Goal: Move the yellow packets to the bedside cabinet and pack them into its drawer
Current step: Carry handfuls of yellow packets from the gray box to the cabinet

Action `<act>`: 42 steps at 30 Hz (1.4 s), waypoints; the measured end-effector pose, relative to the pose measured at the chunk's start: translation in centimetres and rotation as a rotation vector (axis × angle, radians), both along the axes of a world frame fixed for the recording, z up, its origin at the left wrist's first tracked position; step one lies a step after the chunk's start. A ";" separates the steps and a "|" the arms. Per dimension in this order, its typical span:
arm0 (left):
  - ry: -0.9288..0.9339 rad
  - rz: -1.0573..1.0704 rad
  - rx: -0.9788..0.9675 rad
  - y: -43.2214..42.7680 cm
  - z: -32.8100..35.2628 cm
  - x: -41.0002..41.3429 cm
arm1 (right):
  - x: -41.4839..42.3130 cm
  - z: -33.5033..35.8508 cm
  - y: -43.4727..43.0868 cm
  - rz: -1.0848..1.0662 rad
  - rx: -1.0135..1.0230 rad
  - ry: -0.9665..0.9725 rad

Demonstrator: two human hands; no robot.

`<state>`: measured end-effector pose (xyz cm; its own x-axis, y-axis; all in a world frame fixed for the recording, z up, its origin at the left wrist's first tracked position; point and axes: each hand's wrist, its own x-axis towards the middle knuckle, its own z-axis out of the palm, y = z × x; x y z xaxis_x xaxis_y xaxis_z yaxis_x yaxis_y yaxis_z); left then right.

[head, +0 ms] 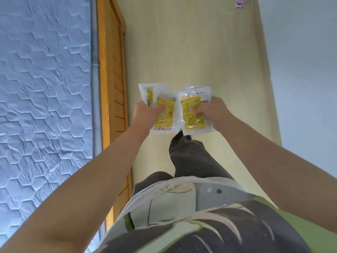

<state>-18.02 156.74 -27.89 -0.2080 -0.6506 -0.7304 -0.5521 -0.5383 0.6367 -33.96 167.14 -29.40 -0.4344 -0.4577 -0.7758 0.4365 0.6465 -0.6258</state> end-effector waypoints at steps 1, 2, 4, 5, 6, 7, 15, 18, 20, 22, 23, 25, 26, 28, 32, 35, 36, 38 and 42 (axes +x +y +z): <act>-0.003 0.009 -0.010 -2.6 -0.1 -1.7 | -1.9 0.0 -2.8 0.037 -0.007 -0.008; -0.005 0.024 -0.024 -5.1 -0.1 -3.4 | -3.7 0.1 -5.5 0.076 -0.014 -0.010; -0.013 0.049 -0.025 -9.4 -0.1 -6.1 | -6.9 0.5 -10.8 0.131 -0.023 0.011; -0.011 0.059 -0.013 -11.3 0.4 -7.2 | -8.3 0.8 -13.3 0.151 -0.029 0.028; -0.012 0.081 -0.003 -13.4 0.3 -8.1 | -9.4 1.1 -15.6 0.172 -0.040 0.035; -0.007 0.099 0.007 -15.3 0.5 -9.0 | -10.6 1.3 -18.0 0.187 -0.045 0.037; 0.025 0.213 -0.060 -34.0 -0.2 -14.7 | -17.2 1.4 -38.0 0.333 -0.051 0.093; 0.061 0.253 -0.057 -42.2 -0.6 -16.5 | -19.6 1.0 -46.4 0.376 -0.052 0.135; 0.068 0.249 -0.041 -47.4 -0.4 -17.9 | -21.1 0.8 -51.7 0.379 -0.029 0.153; 0.054 0.230 -0.039 -52.1 -0.3 -19.2 | -22.2 0.9 -56.7 0.391 0.000 0.179; 0.045 0.229 -0.037 -54.2 -0.2 -19.7 | -22.7 1.1 -58.9 0.400 0.014 0.189; 0.033 0.238 -0.031 -58.1 -0.2 -21.0 | -23.7 1.3 -63.1 0.420 0.031 0.195; 0.028 0.246 -0.031 -59.9 -0.2 -21.6 | -24.3 1.5 -65.1 0.429 0.036 0.197; 0.034 0.259 -0.041 -63.3 -0.3 -22.9 | -25.6 1.6 -69.2 0.456 0.033 0.212; 0.030 0.334 -0.067 -70.6 -0.7 -25.3 | -28.1 1.5 -78.5 0.574 0.023 0.248; 0.016 0.432 -0.071 -76.1 -1.0 -26.9 | -29.9 1.6 -86.0 0.674 -0.010 0.269; 0.017 0.479 -0.074 -78.0 -1.2 -27.5 | -30.4 1.6 -88.7 0.702 -0.020 0.264; 0.004 0.585 -0.074 -81.8 -1.5 -28.7 | -31.3 1.1 -94.2 0.781 -0.042 0.249; -0.036 0.845 -0.063 -88.2 -1.6 -30.2 | -30.9 0.7 -104.9 1.077 -0.052 0.331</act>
<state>-48.25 68.55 -29.54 0.3889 -0.6170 -0.6841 -0.0012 -0.7429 0.6694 -64.88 62.22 -28.66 0.0254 -0.7468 -0.6645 -0.5253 0.5556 -0.6445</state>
